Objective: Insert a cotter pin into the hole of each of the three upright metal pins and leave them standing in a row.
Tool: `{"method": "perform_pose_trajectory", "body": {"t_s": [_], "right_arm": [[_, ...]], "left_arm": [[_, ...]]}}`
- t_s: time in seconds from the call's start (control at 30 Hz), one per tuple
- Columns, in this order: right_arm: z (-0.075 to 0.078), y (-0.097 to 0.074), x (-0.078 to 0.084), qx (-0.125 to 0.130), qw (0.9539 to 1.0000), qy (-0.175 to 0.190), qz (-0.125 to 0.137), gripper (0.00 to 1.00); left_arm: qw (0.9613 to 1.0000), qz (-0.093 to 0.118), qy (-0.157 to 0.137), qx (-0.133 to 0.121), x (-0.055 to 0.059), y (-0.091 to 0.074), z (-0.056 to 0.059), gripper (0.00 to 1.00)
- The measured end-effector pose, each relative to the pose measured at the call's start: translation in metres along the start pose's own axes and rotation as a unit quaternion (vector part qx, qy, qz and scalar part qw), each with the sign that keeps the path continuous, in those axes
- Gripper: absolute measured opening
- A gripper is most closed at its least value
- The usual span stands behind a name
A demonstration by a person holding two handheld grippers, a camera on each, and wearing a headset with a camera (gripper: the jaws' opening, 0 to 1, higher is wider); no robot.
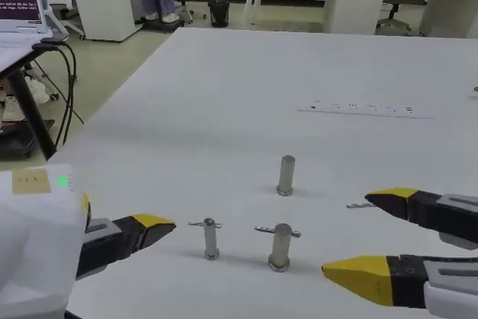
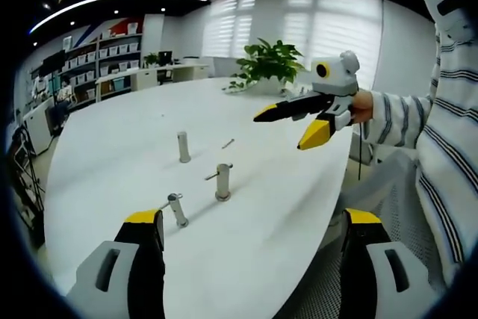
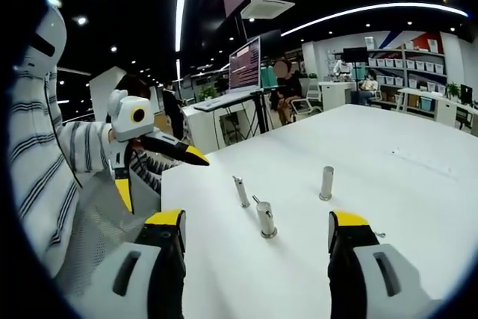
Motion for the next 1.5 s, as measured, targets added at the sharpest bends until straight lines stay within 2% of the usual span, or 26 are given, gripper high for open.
{"method": "perform_pose_trajectory", "body": {"t_s": [0.33,0.47,0.53,0.67,0.8,0.97,1.23,1.5], "right_arm": [[0.0,-0.026,0.008,0.037,0.9984,0.037,-0.022,0.9],[0.0,-0.034,0.014,0.048,0.9968,0.054,-0.035,0.95],[-0.001,-0.038,0.017,0.048,0.9961,0.059,-0.043,0.95],[-0.004,-0.043,0.027,0.054,0.9934,0.059,-0.082,0.98],[-0.003,-0.047,0.03,0.069,0.992,0.062,-0.086,0.98],[-0.003,-0.054,0.033,0.08,0.9909,0.076,-0.077,0.98],[-0.003,-0.063,0.036,0.094,0.9885,0.092,-0.075,0.98],[0.001,-0.068,0.032,0.102,0.9876,0.094,-0.073,0.98]], "left_arm": [[0.9999,-0.015,-0.002,0.004,0.0,0.003,-0.003,0.98],[0.9998,-0.014,0.009,0.012,-0.002,0.003,-0.003,0.98],[0.9997,-0.017,0.01,0.015,-0.004,0.004,-0.006,0.98],[0.9993,-0.024,0.021,0.021,-0.009,0.006,-0.014,0.98],[0.9975,-0.046,0.036,0.038,-0.014,0.006,-0.021,0.98],[0.9967,-0.051,0.047,0.042,-0.028,0.008,-0.035,0.97],[0.9974,-0.028,0.059,0.028,-0.058,0.021,-0.062,0.95],[0.9972,-0.01,0.072,0.018,-0.085,0.041,-0.087,0.93]]}}
Point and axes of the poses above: the centre of the closed fingertips' face, and the gripper's own axes: y roughly forward along the fingers, z roughly to its right, x roughly out of its underside, the point moved 10 cm from there along -y, roughly backward along the fingers, and after that the axes turned 8 degrees about z, right-handed, at the moved point
